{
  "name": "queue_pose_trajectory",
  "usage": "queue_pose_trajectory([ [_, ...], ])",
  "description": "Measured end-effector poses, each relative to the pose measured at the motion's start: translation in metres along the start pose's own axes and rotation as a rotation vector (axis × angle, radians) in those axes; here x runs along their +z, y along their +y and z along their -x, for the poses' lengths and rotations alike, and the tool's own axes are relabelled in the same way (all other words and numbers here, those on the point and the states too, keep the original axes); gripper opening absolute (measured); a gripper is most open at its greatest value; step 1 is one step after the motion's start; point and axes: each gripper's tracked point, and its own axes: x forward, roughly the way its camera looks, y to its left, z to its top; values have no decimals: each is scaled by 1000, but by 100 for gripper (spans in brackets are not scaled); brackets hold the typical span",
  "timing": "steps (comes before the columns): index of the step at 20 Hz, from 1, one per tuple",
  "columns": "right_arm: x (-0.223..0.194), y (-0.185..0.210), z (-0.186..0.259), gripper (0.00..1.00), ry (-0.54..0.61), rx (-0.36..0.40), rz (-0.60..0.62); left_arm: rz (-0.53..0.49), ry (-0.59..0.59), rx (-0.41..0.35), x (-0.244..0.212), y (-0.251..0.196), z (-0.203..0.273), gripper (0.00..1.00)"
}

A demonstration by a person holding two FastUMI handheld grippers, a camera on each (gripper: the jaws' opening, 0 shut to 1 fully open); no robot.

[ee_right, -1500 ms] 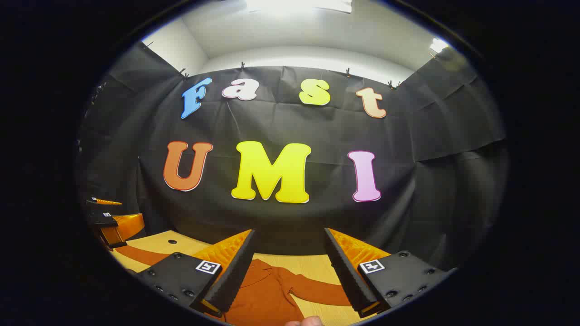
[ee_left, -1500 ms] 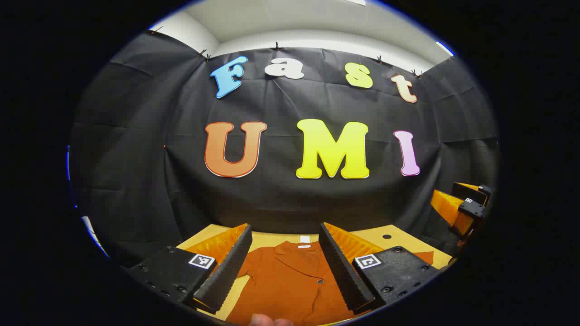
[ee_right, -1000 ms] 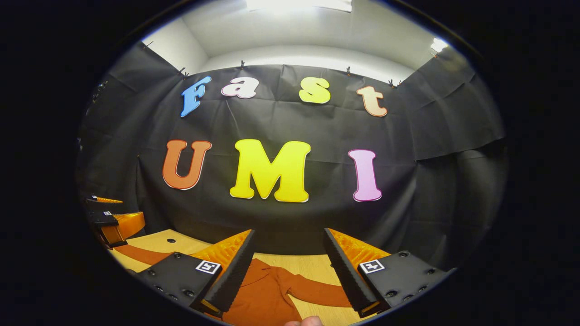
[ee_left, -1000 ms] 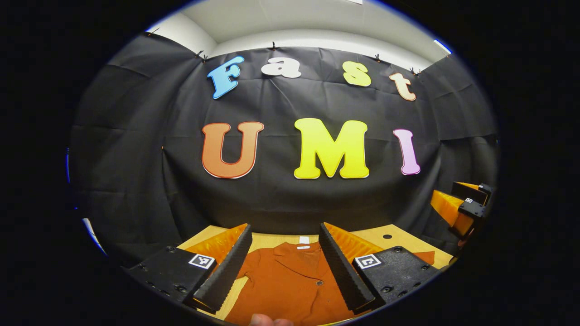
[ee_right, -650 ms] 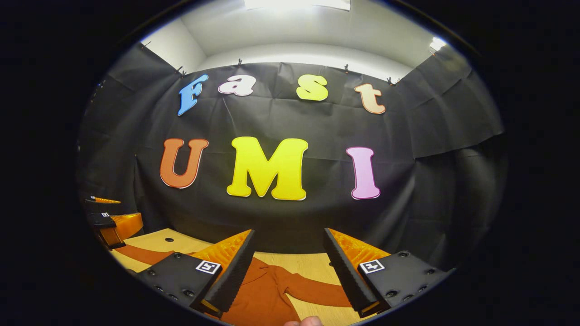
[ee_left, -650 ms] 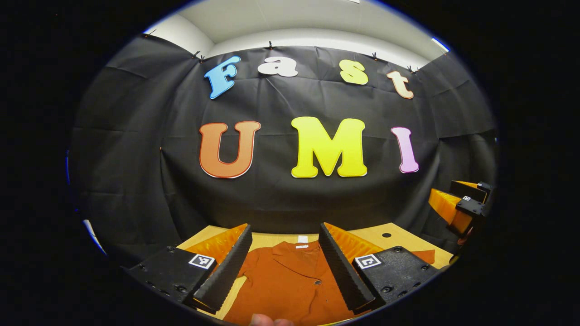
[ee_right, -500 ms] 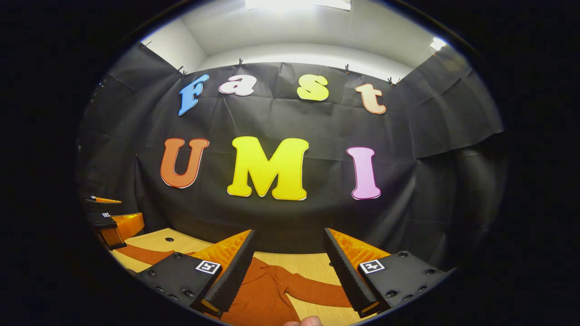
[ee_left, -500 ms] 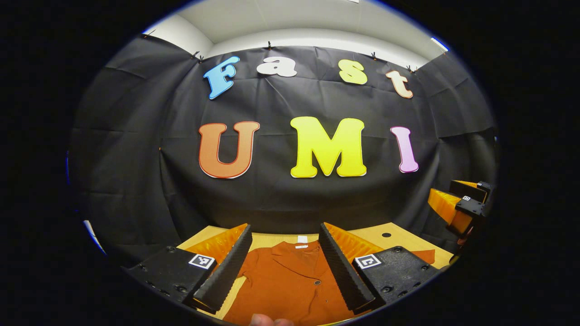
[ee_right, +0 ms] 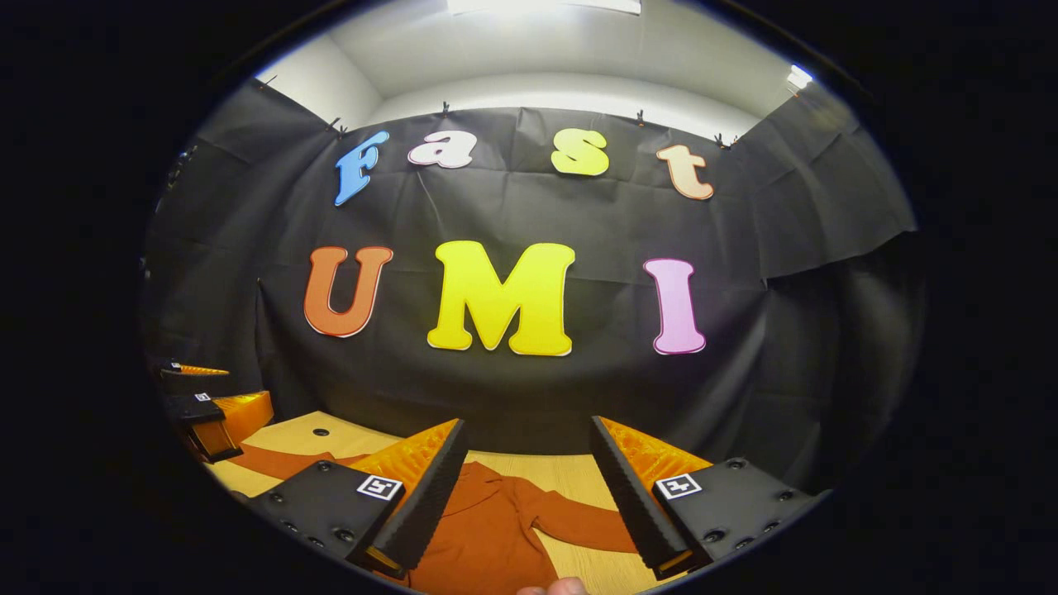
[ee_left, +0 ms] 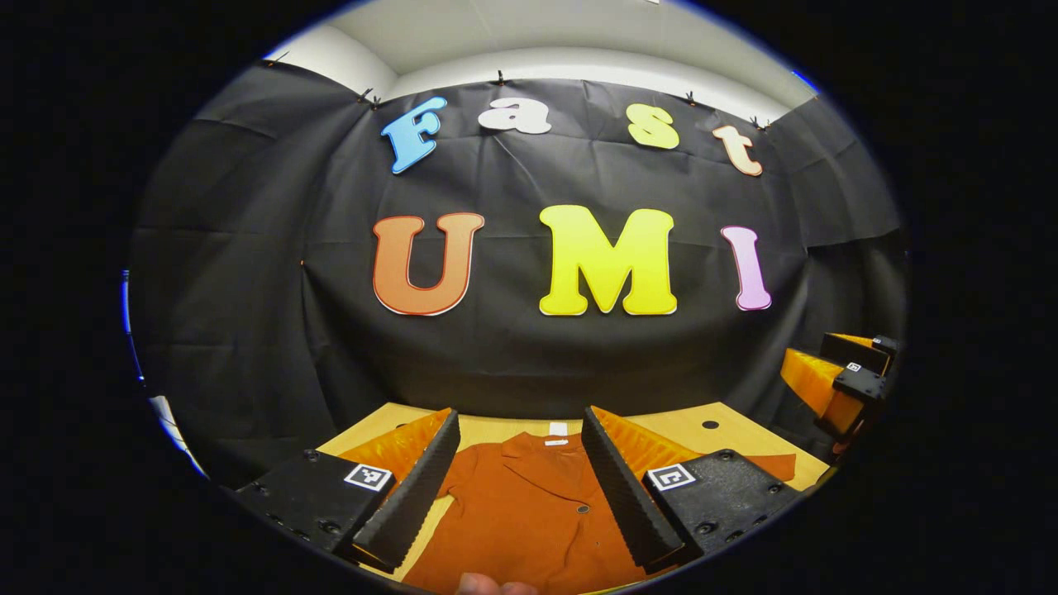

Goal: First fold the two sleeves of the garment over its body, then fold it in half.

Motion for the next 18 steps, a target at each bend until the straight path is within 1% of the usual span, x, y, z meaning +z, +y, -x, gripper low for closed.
queue_pose_trajectory([
  [9,-5,3,2,95,13,4,1,-1,0,-4,1,2,-1,96],
  [10,-5,3,2,95,17,4,-4,1,-1,-5,1,1,-1,100],
  [11,-6,2,1,95,20,3,-9,2,0,-8,0,-1,-1,96],
  [12,-6,2,1,95,19,5,-9,1,0,-11,0,-3,-1,100],
  [13,-7,2,1,95,19,6,-5,-1,2,-14,-1,-4,-2,96],
  [18,-16,-4,-4,95,43,17,-5,3,16,-25,-9,-10,-6,96],
])
